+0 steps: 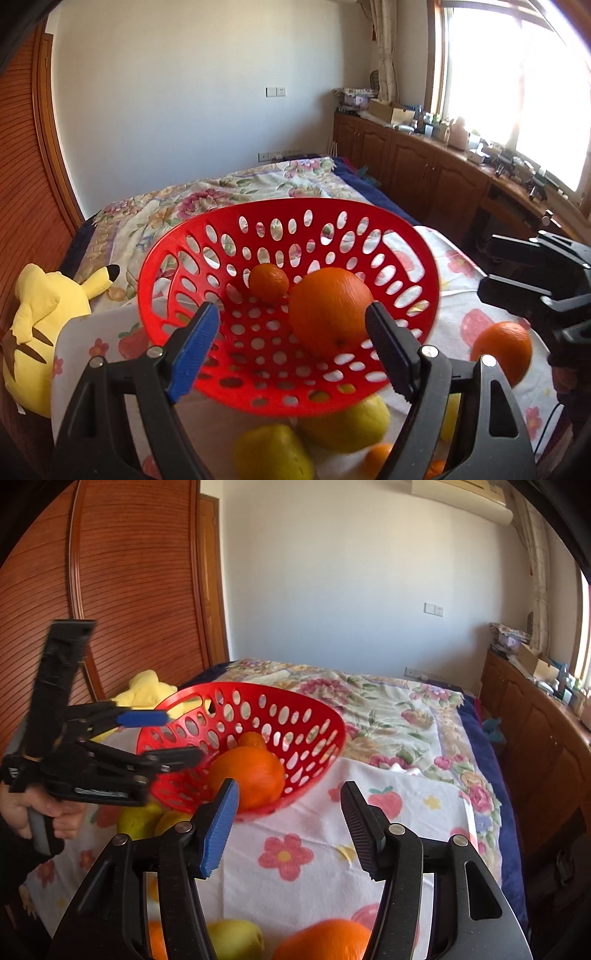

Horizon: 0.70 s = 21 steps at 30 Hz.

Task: Organize fruits
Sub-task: 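Withdraw both tools and move the right tool to another large orange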

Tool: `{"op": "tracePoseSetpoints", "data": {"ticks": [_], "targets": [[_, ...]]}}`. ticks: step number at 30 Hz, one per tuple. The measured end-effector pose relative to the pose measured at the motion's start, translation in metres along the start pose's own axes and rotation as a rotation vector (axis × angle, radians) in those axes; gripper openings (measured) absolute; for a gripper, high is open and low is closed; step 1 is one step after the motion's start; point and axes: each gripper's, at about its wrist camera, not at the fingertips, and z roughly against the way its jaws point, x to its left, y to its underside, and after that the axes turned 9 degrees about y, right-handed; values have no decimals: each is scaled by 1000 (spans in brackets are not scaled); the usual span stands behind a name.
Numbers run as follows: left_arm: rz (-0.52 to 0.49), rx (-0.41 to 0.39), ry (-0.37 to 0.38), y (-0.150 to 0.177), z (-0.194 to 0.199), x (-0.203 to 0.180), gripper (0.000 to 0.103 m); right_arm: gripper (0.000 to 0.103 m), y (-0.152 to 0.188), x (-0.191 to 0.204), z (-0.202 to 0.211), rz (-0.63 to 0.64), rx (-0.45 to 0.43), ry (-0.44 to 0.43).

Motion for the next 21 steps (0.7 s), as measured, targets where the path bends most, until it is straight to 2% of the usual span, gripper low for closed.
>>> {"op": "tracePoseSetpoints", "data": {"ticks": [10, 21], "targets": [[5, -63, 1, 52, 58, -19, 81, 70, 36, -17, 32, -74, 11, 67], [38, -72, -20, 112, 74, -33, 81, 79, 70, -19, 57, -104, 20, 119]]}}
